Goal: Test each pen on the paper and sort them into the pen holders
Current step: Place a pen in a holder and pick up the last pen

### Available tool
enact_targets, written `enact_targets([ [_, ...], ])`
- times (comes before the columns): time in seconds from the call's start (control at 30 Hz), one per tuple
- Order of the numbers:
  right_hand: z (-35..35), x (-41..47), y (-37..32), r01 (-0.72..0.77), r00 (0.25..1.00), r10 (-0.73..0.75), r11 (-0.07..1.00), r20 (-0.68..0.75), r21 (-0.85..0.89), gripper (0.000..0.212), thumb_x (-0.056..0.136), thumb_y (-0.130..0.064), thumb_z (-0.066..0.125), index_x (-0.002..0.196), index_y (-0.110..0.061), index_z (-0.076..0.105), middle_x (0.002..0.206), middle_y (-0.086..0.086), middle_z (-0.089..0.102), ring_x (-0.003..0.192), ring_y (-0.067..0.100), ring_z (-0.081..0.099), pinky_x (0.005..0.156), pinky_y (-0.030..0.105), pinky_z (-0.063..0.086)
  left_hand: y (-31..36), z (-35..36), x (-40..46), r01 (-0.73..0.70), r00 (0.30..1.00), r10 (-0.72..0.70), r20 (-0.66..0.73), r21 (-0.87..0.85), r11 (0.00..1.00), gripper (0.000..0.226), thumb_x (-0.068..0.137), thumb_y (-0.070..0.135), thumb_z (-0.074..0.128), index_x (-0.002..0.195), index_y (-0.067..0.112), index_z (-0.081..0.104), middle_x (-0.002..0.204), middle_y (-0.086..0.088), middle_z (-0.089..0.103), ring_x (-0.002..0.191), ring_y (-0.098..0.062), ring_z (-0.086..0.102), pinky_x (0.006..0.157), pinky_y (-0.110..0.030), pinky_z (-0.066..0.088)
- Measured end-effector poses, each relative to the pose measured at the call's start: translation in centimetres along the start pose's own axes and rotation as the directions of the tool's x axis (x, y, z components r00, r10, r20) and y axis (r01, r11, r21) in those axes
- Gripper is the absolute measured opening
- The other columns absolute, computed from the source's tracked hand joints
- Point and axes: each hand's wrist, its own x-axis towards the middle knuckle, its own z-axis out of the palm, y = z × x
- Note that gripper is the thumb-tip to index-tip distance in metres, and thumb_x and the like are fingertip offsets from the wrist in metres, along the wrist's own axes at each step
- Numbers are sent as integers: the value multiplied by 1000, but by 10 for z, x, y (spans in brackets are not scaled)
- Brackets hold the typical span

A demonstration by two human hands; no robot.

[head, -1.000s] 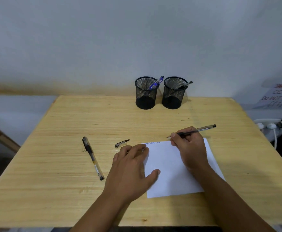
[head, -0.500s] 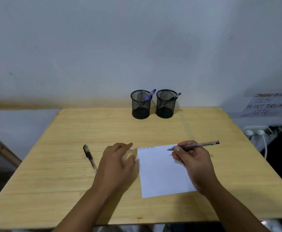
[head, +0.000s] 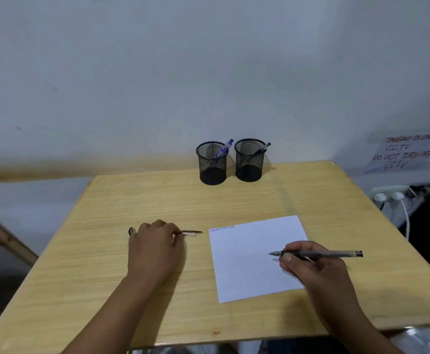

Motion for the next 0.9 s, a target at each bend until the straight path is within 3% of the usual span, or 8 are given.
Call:
enact_targets([
  [0.13, -6, -1, 3, -17, 1000, 17, 1000, 0, -23, 20, 79, 6, 73, 79, -14, 74, 82, 10, 78, 85, 29, 75, 92, 52, 55, 6, -1, -1, 20, 1000, -19, 11, -77, 997, 22, 91, 40, 53, 106, 33, 68, 99, 11, 67, 100, -24, 58, 99, -50, 39],
  [0.27, -8, 0, 6, -39, 999, 39, 999, 1, -36, 17, 80, 4, 73, 80, -14, 74, 83, 9, 78, 85, 27, 75, 93, 54, 55, 13, -4, 0, -25, 995, 33, 98, -85, 996, 28, 93, 41, 52, 119, 40, 63, 114, 13, 62, 113, -21, 51, 92, -43, 29],
  [0.37, -7, 1, 7, -31, 999, 31, 999, 6, -34, 20, 79, 2, 74, 80, -18, 75, 85, 7, 78, 87, 25, 75, 93, 55, 54, 13, -1, 3, -33, 994, 44, 96, -109, 993, 23, 95, 46, 52, 110, 41, 69, 109, 16, 61, 107, -18, 52, 85, -37, 33],
  [0.47, -6, 2, 5, -28, 1000, 28, 1000, 7, 15, 20, 82, 6, 70, 79, -14, 75, 84, 10, 78, 87, 27, 75, 93, 53, 55, 16, 2, 2, -44, 995, 58, 79, -165, 985, 19, 93, 45, 55, 105, 40, 69, 105, 17, 64, 104, -18, 53, 87, -40, 42],
  [0.67, -7, 4, 3, -21, 1000, 20, 996, 7, 85, 19, 85, 8, 66, 82, -10, 74, 85, 13, 77, 86, 29, 75, 92, 47, 55, 43, -1, -18, -160, 982, 184, 42, -338, 928, 18, 92, 36, 61, 108, 40, 68, 98, 27, 68, 97, -10, 55, 85, -35, 45],
  [0.9, -8, 2, -1, 19, 1000, -22, 987, 18, 159, 13, 85, 9, 66, 91, -3, 68, 83, 17, 76, 82, 33, 75, 73, 31, 61, 79, -6, -46, -241, 949, 311, 50, -519, 820, 17, 92, 39, 64, 107, 39, 70, 97, 29, 67, 99, 2, 51, 89, -22, 40],
])
